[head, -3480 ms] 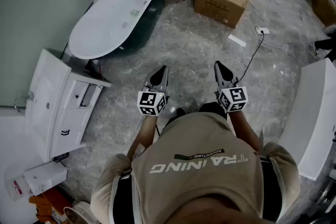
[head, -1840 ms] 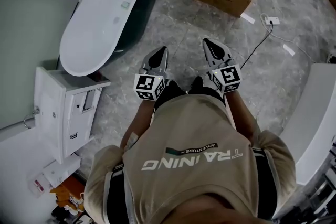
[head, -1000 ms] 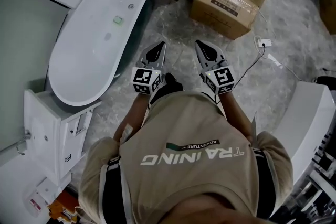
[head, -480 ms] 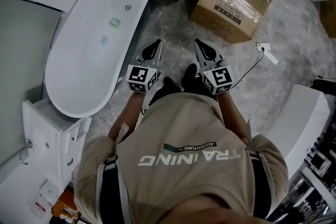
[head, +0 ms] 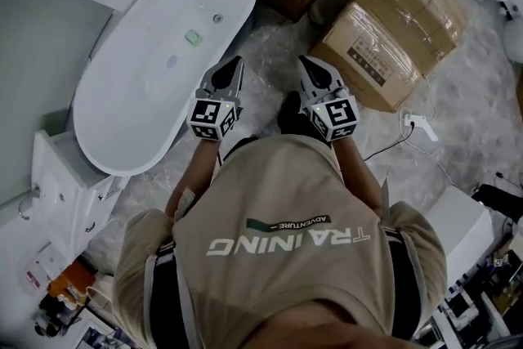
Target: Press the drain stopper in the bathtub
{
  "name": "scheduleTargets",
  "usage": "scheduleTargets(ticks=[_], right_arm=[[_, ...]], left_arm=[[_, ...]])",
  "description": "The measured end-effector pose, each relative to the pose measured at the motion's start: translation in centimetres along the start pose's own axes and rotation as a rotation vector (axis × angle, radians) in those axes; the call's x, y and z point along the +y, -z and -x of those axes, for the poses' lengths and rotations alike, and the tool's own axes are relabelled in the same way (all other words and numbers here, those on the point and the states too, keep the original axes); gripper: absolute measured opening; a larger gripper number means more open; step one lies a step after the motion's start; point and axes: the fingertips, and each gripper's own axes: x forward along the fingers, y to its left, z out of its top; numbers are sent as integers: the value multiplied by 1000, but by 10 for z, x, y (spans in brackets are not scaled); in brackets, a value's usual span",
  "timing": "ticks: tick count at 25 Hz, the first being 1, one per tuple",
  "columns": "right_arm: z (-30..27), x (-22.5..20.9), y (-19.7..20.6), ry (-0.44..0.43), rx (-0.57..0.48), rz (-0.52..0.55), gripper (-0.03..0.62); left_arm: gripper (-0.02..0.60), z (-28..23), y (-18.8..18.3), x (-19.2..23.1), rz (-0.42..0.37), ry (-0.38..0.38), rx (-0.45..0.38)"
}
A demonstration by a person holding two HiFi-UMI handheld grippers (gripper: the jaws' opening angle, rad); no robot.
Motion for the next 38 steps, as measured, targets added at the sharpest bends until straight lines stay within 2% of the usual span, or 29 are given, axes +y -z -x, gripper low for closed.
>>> scheduleTargets(ticks=[4,6,12,18,22,27,32,38], right_arm=[[-41,-40,-16,-116,-2,13,8],[-59,-57,-19,-153,5,19,9],[-96,-70,-24,-231,16,-13,8],[-132,-65,-16,-290,62,-11,8],[-155,-62,-26,-304,76,25,9],[-192,-65,-43,-298,96,78,9],[-240,-72,-54,-297,140,124,9],[-301,-52,-76,-317,115,126,9]], left_arm=[[2,-34,-27,22,14,-118,-9],[2,-48,-37,31,48,-158,-26],[2,-60,-37,55,104,-255,-11],[2,-70,-33,85,113,-294,-4],[2,-81,-30,113,142,-295,-25],[2,-105,-34,158,160,-274,-50],[2,-121,-50,214,157,-307,-95],[2,-122,-53,270,166,-330,-98]])
